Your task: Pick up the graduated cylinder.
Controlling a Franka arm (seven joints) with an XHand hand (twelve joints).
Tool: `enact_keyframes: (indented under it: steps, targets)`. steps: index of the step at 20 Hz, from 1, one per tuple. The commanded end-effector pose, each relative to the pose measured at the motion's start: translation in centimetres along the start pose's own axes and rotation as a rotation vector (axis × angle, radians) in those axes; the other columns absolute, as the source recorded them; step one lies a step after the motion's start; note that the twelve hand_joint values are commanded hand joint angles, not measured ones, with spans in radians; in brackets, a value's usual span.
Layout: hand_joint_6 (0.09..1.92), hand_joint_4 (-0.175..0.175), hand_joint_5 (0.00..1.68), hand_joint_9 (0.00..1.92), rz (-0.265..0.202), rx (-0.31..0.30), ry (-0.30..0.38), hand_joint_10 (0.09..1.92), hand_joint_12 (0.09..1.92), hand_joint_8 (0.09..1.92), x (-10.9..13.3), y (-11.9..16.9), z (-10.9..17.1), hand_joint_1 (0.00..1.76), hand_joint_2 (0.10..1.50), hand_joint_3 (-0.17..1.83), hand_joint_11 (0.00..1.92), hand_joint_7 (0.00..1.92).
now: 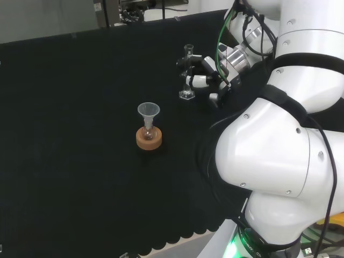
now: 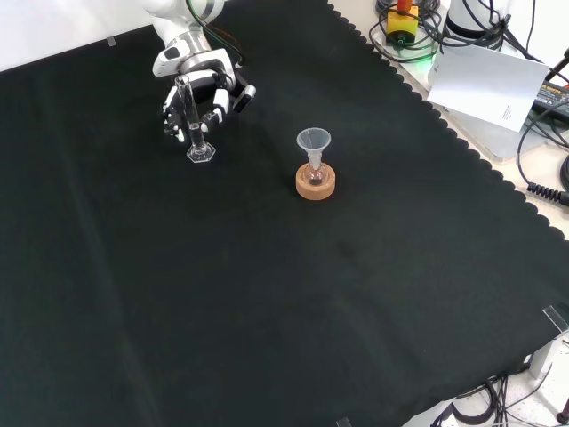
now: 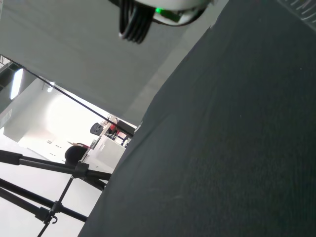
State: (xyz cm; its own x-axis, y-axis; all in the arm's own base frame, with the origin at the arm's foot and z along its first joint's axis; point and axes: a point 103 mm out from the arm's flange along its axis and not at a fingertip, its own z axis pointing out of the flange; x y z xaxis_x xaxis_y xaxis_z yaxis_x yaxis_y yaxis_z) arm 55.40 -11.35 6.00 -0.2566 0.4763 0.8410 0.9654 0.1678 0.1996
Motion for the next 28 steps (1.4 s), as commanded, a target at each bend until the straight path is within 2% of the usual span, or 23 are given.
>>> enact_keyframes:
  steps: [1, 11, 14, 16, 18, 21, 24, 28]
  targets:
    - [0.58, 0.01, 0.74, 1.14, -0.002, -0.009, 0.003, 0.22, 1.0, 0.58, 0.0, 0.0, 0.0, 1.08, 0.77, 0.58, 0.92, 0.76]
    - [0.58, 0.01, 0.75, 1.14, 0.005, -0.018, -0.005, 0.21, 0.99, 0.58, 0.1, -0.1, -0.2, 1.07, 0.79, 0.58, 0.92, 0.76]
    - [0.57, 0.013, 0.81, 1.19, 0.014, -0.04, -0.026, 0.19, 0.95, 0.59, 0.3, -0.1, -0.4, 1.06, 0.87, 0.57, 0.99, 0.84]
    - [0.97, -0.011, 0.85, 1.24, 0.019, -0.042, -0.067, 0.18, 0.91, 0.58, 0.6, -0.2, -0.7, 1.06, 1.04, 0.28, 1.08, 0.92]
    - [1.11, -0.034, 0.87, 1.28, 0.02, -0.034, -0.123, 0.16, 0.88, 0.57, 0.9, -0.2, -1.2, 1.06, 1.13, 0.09, 1.13, 0.98]
    - [1.13, -0.067, 0.9, 1.32, 0.016, -0.009, -0.22, 0.13, 0.84, 0.54, 1.8, 0.0, -1.8, 1.09, 1.15, 0.02, 1.18, 1.03]
    - [1.1, -0.097, 0.93, 1.35, 0.013, 0.021, -0.285, 0.11, 0.81, 0.51, 2.5, 0.2, -2.5, 1.1, 1.15, 0.0, 1.23, 1.07]
    - [1.09, -0.12, 0.94, 1.38, 0.012, 0.026, -0.312, 0.09, 0.77, 0.48, 3.5, 0.2, -3.2, 1.12, 1.15, 0.0, 1.28, 1.11]
